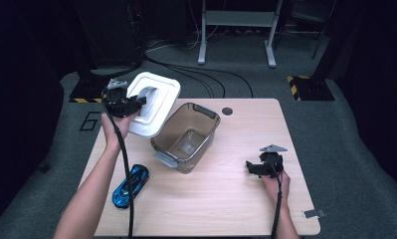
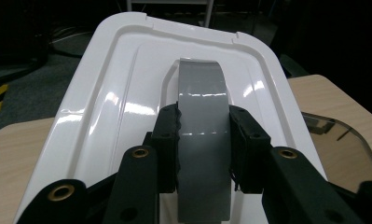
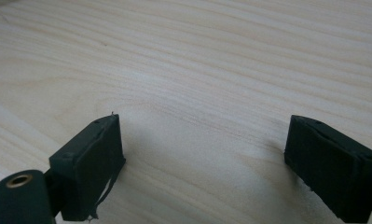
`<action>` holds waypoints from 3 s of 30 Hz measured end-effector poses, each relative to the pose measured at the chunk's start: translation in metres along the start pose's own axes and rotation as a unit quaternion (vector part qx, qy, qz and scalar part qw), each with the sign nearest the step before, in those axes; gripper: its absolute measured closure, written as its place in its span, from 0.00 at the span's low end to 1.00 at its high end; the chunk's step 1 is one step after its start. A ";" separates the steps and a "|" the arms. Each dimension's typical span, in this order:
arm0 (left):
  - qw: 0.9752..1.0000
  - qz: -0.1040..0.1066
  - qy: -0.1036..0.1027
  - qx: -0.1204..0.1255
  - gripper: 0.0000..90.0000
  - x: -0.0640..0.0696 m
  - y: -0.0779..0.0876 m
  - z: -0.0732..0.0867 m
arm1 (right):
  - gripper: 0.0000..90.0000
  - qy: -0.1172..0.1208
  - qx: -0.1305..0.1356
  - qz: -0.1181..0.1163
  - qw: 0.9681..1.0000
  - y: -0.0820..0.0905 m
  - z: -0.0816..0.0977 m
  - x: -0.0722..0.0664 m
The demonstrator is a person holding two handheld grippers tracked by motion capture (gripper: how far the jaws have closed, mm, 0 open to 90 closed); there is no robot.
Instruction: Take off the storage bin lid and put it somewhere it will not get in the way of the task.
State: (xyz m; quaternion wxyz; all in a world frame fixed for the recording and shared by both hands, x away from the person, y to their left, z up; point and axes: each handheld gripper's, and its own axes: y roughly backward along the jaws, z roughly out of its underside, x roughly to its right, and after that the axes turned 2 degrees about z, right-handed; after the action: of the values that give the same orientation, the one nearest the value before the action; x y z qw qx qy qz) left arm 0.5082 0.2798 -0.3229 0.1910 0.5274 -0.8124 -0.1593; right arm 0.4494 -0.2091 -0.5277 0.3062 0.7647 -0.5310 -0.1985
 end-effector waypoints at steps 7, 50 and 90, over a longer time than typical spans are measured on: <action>0.999 -0.032 0.025 0.002 0.74 -0.027 0.003 0.006 | 0.12 0.000 0.000 0.000 1.000 0.000 0.000 0.000; 0.985 -0.113 0.110 -0.076 0.74 -0.115 -0.040 0.110 | 0.12 -0.001 0.001 0.002 1.000 0.000 0.000 0.000; 0.987 -0.058 0.062 -0.135 0.17 -0.105 -0.026 0.138 | 0.12 -0.001 0.002 0.004 1.000 0.000 0.000 0.000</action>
State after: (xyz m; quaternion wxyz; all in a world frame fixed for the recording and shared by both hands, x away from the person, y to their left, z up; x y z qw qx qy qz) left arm 0.5018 0.3740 -0.4707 0.3005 0.5515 -0.7384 -0.2454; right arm 0.4492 -0.2089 -0.5277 0.3049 0.7630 -0.5346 -0.1975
